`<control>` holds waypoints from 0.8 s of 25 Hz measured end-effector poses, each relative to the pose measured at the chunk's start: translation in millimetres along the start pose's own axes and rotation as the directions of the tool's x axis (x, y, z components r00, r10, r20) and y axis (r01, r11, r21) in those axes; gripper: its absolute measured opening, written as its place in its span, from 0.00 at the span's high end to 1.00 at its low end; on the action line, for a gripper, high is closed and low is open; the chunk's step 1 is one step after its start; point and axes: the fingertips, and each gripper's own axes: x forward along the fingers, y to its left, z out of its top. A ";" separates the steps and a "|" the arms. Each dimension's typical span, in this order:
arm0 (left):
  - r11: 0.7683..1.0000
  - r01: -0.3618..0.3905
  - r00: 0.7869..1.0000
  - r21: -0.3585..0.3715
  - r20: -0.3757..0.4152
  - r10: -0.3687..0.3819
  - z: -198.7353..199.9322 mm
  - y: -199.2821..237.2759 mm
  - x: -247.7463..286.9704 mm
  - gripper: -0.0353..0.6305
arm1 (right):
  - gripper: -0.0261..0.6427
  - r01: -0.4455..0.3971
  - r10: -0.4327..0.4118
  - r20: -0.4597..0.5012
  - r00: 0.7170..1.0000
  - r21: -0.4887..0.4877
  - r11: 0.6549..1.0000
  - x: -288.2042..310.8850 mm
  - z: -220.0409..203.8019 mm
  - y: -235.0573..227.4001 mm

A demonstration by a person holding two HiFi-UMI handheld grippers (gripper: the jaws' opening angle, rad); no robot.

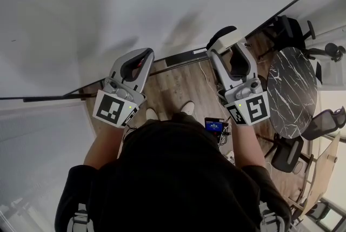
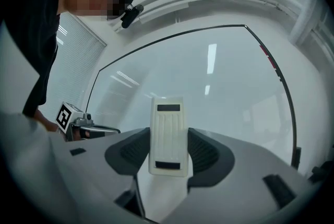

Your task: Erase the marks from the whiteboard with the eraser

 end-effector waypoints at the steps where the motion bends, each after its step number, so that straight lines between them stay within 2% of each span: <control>1: 1.000 0.006 1.000 0.002 -0.005 -0.006 -3.2 -1.4 -2.7 0.94 | 0.64 -0.008 0.008 -0.007 1.000 0.010 1.000 0.1 -5.8 6.3; 10: 0.999 0.053 0.998 -0.004 -0.042 -0.053 -30.1 -14.3 -17.7 0.94 | 0.64 -0.066 0.067 -0.051 0.996 0.027 0.997 -4.9 -47.3 46.1; 20: 0.997 0.080 0.995 -0.007 -0.052 -0.080 -35.8 -15.9 -20.0 0.94 | 0.63 -0.100 0.101 -0.035 0.994 0.031 0.994 -4.3 -51.7 63.6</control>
